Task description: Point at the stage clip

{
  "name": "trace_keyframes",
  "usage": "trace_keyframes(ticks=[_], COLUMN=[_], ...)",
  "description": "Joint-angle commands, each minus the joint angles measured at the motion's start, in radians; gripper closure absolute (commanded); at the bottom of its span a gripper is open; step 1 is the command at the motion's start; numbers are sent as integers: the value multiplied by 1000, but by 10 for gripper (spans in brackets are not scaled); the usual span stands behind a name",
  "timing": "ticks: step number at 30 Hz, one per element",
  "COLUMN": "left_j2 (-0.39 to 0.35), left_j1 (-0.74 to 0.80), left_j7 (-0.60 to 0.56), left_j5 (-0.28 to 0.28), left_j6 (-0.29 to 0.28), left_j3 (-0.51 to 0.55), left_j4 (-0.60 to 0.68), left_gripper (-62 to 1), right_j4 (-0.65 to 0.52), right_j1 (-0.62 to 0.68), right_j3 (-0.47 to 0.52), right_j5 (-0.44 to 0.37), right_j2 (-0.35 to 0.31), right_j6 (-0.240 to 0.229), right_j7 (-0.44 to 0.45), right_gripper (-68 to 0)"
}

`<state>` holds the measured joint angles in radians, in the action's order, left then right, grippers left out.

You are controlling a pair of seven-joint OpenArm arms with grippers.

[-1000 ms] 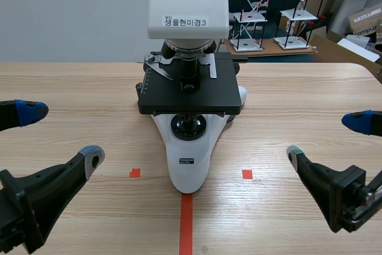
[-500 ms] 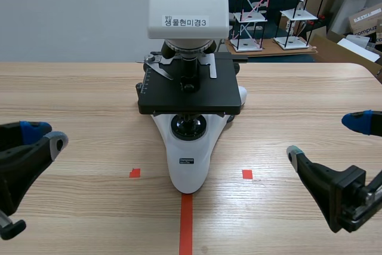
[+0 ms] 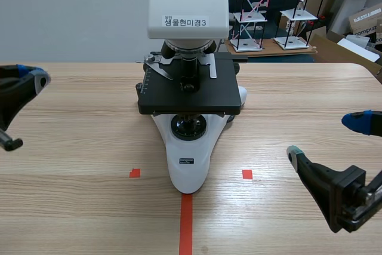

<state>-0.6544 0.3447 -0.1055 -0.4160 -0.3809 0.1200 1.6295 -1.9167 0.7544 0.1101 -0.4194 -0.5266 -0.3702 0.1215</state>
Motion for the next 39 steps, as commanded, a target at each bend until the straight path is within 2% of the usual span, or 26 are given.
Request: trace_keyframes(ticks=[1,6,12,17,21,25,29,39], left_j2=[-10,-42,-50,-50,-50,-50,-50,-50], left_j1=[-45,-188,-341,-441,-504,-549,-583,-613], left_j7=[9,21,56,58,64,81,82,97], left_j5=[-5,46,47,85,89,92,92,97], left_j6=[-11,-17,-35,-38,-74,-91,-140,-185], left_j3=[-28,-143,-272,-357,-415,-447,-467,-481], left_j4=[-10,-84,-150,-198,-224,-224,-224,-224], left_gripper=[-19,-19,-19,-19,-19,-19,-19,-19], right_j4=[-12,-12,-12,-12,-12,-12,-12,-12], right_j1=[-3,-3,-3,-3,-3,-3,-3,-3], right_j3=[11,11,11,11,11,11,11,11], right_j5=[-11,-11,-11,-11,-11,-11,-11,-10], right_j2=[-11,-11,-11,-11,-11,-11,-11,-11], right_j6=[3,3,3,3,3,4,4,4], right_j7=[14,14,14,15,14,14,14,14], right_gripper=[-608,-608,-608,-608,-608,-608,-608,-608])
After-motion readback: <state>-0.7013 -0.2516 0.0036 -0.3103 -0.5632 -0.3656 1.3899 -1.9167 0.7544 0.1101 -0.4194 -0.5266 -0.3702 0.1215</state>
